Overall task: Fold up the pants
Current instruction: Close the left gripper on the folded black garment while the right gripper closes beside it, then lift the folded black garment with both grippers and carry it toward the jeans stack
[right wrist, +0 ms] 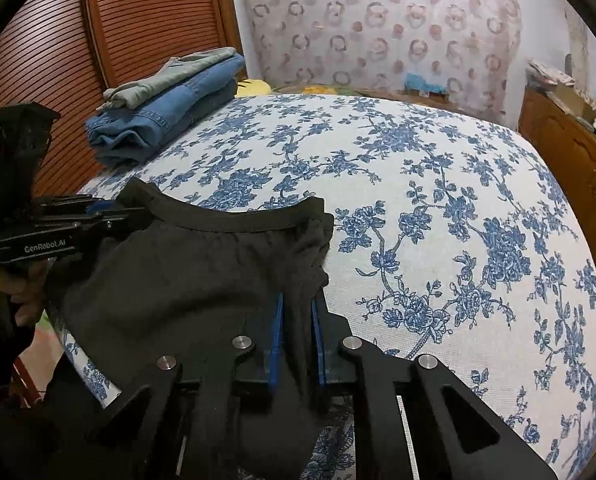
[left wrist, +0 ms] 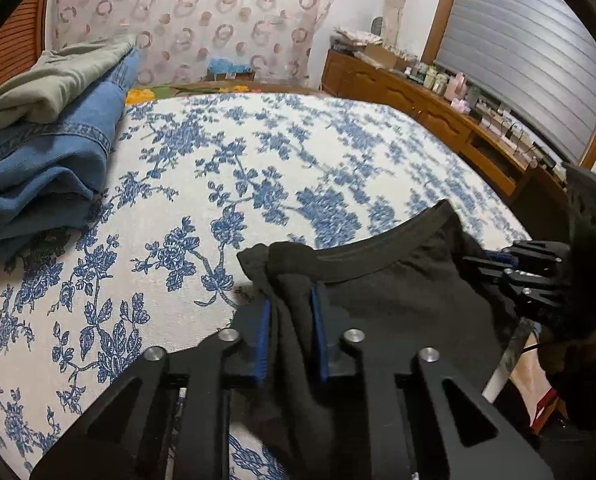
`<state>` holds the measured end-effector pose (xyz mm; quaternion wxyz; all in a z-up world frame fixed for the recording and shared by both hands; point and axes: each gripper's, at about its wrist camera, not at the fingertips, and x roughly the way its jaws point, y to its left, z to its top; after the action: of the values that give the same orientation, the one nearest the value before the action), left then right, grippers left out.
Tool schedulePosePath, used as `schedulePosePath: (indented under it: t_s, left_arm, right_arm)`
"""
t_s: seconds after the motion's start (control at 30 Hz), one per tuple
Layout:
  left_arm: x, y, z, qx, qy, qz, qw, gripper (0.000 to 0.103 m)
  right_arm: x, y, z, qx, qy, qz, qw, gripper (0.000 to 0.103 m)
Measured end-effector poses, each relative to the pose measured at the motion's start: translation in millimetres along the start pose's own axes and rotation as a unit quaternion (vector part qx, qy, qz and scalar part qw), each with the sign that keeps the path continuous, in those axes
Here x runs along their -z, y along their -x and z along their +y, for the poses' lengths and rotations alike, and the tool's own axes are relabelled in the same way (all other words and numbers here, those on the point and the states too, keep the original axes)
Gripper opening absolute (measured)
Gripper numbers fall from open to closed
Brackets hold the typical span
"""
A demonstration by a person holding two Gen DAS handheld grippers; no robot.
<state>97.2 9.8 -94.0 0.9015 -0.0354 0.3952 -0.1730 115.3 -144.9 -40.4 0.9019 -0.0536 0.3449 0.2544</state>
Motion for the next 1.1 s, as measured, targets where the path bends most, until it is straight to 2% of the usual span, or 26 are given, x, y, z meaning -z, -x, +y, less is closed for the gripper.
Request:
schedulePosePath:
  t_s: [0.27, 0.63, 0.9, 1.1]
  left_arm:
    - [-5, 40, -11, 0.008, -0.007, -0.054, 0.9985, 0.013]
    - [-22, 89, -25, 0.001, -0.026, -0.129, 0.9913, 0.012]
    - [-31, 109, -28, -0.009, -0.037, -0.162, 0.9861, 0.012]
    - [-33, 116, -25, -0.018, -0.04, -0.172, 0.9842, 0.012]
  right_arm:
    - [-3, 22, -2, -0.006, -0.003, -0.041, 0.999, 0.011]
    - [-20, 68, 4, -0.001, 0.019, -0.107, 0.994, 0.011]
    - [-31, 84, 11, 0.001, 0.041, -0.129, 0.991, 0.011]
    - [-35, 87, 14, -0.003, 0.05, -0.139, 0.989, 0.011]
